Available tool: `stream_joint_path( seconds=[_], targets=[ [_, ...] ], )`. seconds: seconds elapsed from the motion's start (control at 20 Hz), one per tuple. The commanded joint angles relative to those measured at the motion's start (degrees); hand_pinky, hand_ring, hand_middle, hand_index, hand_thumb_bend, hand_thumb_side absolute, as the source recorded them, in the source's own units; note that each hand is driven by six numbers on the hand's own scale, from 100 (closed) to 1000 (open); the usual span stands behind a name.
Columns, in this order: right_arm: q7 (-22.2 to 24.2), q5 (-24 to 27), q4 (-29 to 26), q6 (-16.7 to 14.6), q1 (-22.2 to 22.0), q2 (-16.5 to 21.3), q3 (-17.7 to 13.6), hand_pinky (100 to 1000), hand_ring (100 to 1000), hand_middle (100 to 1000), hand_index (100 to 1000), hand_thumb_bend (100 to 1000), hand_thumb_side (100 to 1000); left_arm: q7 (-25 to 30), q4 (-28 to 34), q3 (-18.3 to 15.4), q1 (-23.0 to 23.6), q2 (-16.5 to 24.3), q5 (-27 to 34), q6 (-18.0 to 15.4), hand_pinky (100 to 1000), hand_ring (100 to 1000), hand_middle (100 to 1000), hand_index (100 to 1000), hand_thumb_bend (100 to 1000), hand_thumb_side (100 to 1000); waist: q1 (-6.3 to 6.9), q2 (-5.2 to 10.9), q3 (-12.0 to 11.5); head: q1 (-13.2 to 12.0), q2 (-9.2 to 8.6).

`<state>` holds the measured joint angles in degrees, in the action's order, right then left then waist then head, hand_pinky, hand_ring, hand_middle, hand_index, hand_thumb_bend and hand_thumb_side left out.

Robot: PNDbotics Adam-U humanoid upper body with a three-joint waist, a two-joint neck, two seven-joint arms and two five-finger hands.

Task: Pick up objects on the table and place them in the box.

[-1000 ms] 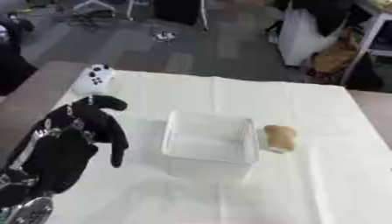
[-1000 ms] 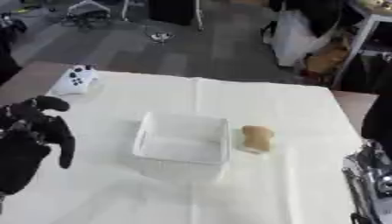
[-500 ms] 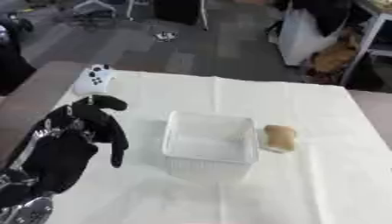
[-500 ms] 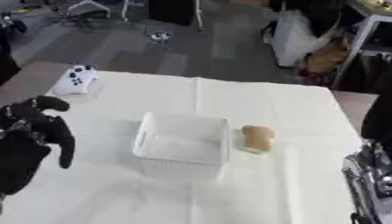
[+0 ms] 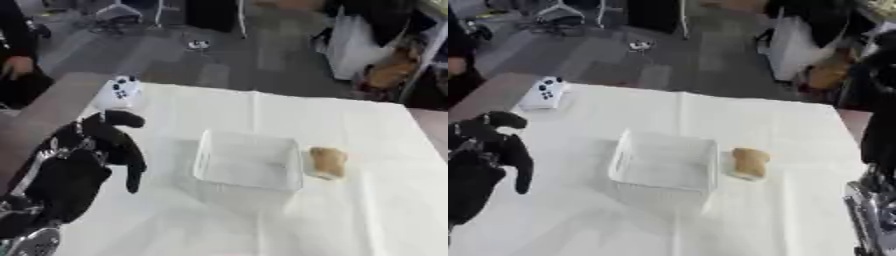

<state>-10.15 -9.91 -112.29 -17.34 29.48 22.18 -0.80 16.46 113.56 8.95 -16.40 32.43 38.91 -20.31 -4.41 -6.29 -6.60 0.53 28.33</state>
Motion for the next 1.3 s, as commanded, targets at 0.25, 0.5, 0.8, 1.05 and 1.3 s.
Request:
stream_joint_path(
  seconds=[0.25,0.5,0.8,1.05,1.3],
  targets=[
    [19.24,-12.87,15.67,6.90,6.98,11.41,3.40,925,854,941,970,716,1000,0.41,1.04,-0.26,-0.20,1.50,1.11,0.58,314,553,765,733,585,836,0.06,1.81,-0.31,5.00,-0.31],
    [30.97,-21.03,32.30,3.32,14.36,15.84,7.13,972,887,935,983,737,1000,0.21,1.04,-0.39,0.90,1.95,0.34,0.51,311,553,766,733,580,845,-0.21,2.13,-0.01,6.03,0.42],
    [32.11,-25.57,47.22,-0.93,20.82,14.50,7.81,988,896,956,997,740,1000,0.08,1.04,-0.14,0.76,1.62,0.05,0.66,311,553,766,733,582,846,-0.23,1.91,-0.38,6.86,0.77],
    [31.55,-30.11,55.15,-2.04,25.03,11.81,7.04,995,904,959,988,757,1000,0.19,1.04,-0.02,0.54,1.50,0.10,0.75,311,552,766,733,581,847,-0.14,1.77,-0.49,6.84,0.88],
    [27.48,-39.23,60.77,-1.49,28.04,10.46,5.16,1000,921,952,977,809,1000,0.28,1.04,0.00,0.24,1.39,0.24,0.78,311,553,766,733,582,846,-0.14,1.53,-0.62,6.93,0.59]
  ],
)
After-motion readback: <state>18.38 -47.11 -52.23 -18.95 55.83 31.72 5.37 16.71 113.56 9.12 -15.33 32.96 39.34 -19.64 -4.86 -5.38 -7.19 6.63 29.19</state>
